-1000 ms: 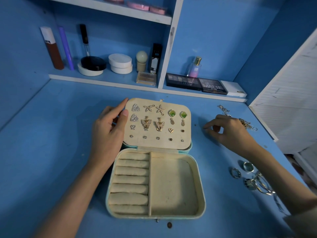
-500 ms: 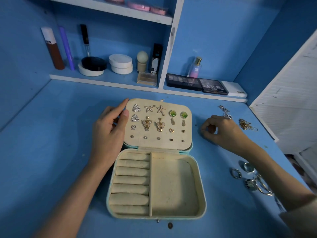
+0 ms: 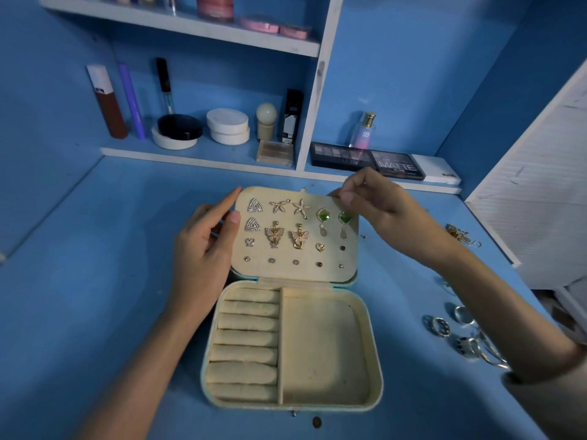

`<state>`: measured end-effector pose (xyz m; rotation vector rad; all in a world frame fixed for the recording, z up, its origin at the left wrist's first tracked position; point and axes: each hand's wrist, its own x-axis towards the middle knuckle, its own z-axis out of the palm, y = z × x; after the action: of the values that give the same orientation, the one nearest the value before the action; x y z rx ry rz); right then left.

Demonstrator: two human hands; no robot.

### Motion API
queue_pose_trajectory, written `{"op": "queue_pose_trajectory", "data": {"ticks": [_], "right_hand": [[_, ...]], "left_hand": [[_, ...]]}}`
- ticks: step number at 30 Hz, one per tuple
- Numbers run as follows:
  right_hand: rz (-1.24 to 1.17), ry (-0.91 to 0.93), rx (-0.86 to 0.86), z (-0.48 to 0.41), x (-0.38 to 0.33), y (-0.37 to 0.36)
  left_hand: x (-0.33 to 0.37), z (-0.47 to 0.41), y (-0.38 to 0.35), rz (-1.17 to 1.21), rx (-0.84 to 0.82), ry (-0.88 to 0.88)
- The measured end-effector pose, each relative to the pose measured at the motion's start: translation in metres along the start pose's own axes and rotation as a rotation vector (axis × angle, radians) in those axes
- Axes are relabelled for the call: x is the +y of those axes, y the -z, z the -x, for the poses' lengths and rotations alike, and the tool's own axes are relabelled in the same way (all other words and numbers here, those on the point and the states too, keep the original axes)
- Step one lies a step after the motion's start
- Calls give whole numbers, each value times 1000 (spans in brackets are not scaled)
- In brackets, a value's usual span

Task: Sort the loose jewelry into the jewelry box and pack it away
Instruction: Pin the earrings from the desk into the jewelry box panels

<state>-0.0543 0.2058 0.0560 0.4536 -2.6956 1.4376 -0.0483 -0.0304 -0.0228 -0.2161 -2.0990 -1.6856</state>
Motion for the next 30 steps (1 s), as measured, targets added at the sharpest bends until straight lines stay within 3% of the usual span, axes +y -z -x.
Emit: {"op": "queue_pose_trajectory", "data": {"ticks": [5, 7, 9, 12, 15, 21, 30], "right_hand": [[12, 31, 1, 8, -9, 6], [8, 40, -8, 13, -12, 8], [0, 49, -9, 18, -16, 10], [-17, 72, -4, 27, -22, 11], [-3, 89, -1, 36, -26, 11], [-14, 120, -9, 51, -33, 11], [-59, 116, -15, 74, -42, 10]], "left_hand": [[41, 11, 9, -14, 65, 73], [71, 29, 0, 203, 71, 154], [95, 53, -17, 566, -56, 383], [107, 83, -46, 966, -265, 883], [104, 95, -62, 1133, -164, 1138], [105, 90, -68, 1281, 27, 1223], [107, 95, -68, 1336, 48, 1176]]}}
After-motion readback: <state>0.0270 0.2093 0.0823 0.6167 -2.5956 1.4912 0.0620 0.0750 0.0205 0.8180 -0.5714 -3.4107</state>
